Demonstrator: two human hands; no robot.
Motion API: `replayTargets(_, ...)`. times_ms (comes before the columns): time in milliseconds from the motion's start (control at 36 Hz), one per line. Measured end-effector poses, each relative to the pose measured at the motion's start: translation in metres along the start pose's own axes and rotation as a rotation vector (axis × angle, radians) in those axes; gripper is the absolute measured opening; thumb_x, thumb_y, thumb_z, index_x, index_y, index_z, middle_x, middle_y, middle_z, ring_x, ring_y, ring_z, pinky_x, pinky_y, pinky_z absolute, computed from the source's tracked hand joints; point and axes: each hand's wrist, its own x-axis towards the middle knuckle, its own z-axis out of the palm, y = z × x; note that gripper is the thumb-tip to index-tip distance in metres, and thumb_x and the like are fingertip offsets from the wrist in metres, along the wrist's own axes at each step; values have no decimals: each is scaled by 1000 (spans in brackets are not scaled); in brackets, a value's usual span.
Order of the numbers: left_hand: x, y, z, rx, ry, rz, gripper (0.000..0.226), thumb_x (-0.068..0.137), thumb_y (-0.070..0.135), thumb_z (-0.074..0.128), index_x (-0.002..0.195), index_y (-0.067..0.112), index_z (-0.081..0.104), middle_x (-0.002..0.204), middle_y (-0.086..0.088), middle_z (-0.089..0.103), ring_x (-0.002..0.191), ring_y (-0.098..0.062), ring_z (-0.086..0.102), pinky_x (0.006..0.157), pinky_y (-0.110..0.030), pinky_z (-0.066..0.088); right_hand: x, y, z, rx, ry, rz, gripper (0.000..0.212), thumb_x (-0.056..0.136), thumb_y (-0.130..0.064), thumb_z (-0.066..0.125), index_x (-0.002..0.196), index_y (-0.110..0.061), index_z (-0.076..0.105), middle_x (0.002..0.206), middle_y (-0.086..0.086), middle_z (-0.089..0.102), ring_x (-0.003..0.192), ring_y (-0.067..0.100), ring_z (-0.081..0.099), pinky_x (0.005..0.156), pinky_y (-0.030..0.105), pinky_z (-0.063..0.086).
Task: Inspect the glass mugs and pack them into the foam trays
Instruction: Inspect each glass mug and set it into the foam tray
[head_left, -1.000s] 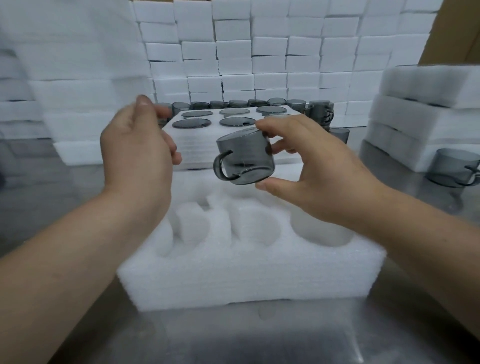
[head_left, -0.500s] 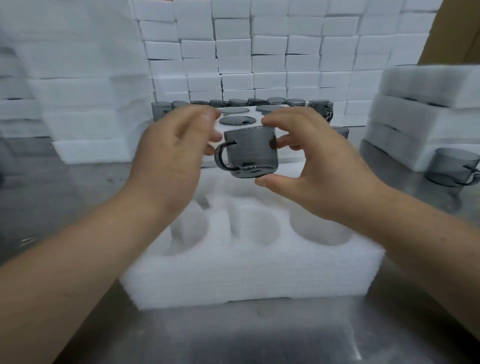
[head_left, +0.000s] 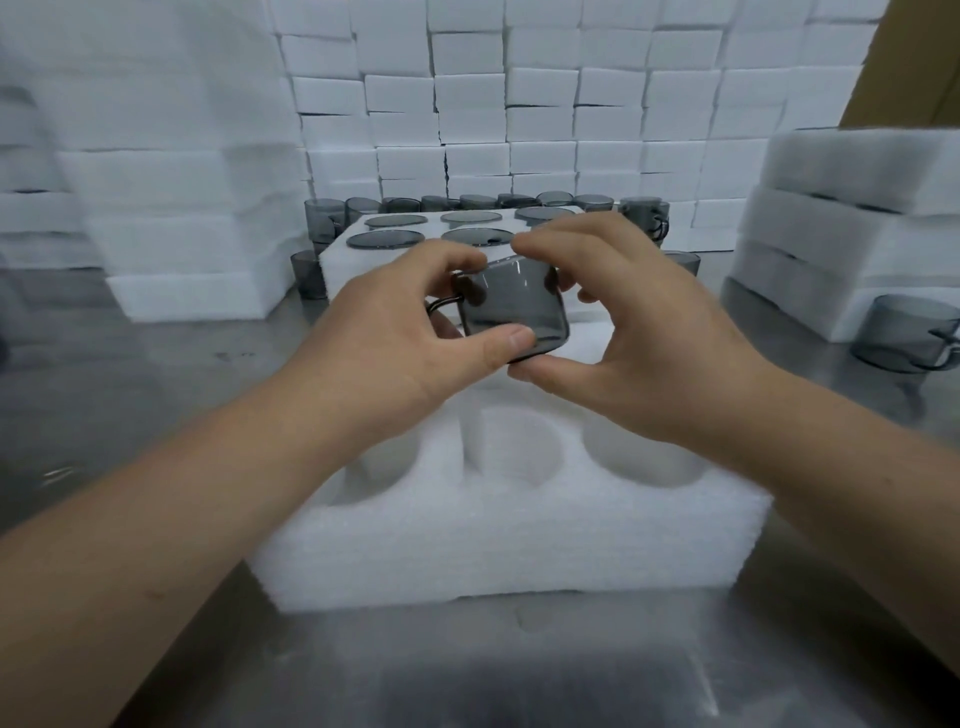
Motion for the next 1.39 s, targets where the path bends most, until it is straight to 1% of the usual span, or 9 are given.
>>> replayTargets(139,1,0,-1,-84,63,16,37,46,62,66,75,43,55,74,35,58,61,5,53,59,-6,41,0,1,-2,57,-20,14,78,69,-49,62,138,-22,37,124,-15,37,98,-14,42,86,4,34)
replayTargets(306,-2,1,-3,-176,129,23,37,49,63,62,77,39,57,75,7,62,58,0,52,54,-21,46,-1,2,-1,120,-80,185,102,61,-60,66,145,-33,14,129,-26,32,108,-10,45,89,16,38)
replayTargets(417,-5,5,-3,-186,102,50,35,52,60,61,80,40,56,83,11,63,64,0,52,65,-24,47,0,1,-1,107,-126,241,104,57,-61,61,144,-38,8,121,-31,36,101,-19,42,91,19,35)
replayTargets(556,-8,7,-6,-213,46,114,34,55,57,61,83,40,55,81,31,61,71,6,54,68,-10,45,0,1,-1,134,-135,258,104,57,-64,60,143,-41,7,107,-42,40,94,-28,37,82,7,31)
replayTargets(778,-11,11,-7,-227,-6,194,39,59,54,61,95,40,53,84,34,61,79,8,59,72,-7,42,0,-2,-2,174,-133,259,96,60,-59,63,142,-35,21,101,-39,46,106,-13,42,87,12,39)
replayTargets(917,-10,10,-5,-259,-5,148,46,58,56,62,102,45,50,95,21,66,97,-21,63,90,-38,51,1,-7,-4,185,-117,253,81,63,-54,65,134,-32,34,117,-22,57,111,-3,53,94,33,46)
replayTargets(1056,-8,9,-3,-267,0,145,47,63,56,61,106,45,47,102,19,64,99,-11,62,94,-44,48,1,-5,-4,172,-48,243,76,68,-44,71,133,-28,37,111,-26,53,107,-2,53,94,35,46)
replayTargets(1306,-1,1,-2,-192,160,111,29,72,45,58,98,49,45,98,25,56,87,5,55,86,-26,46,1,6,1,113,63,216,76,71,-37,74,136,-25,37,105,-37,40,96,-23,41,88,2,32)
replayTargets(1390,0,1,-2,-169,171,101,26,74,37,55,95,51,46,97,25,56,86,5,54,85,-21,45,1,8,3,84,77,175,79,73,-32,73,140,-21,35,116,-26,42,101,-15,41,90,1,28)
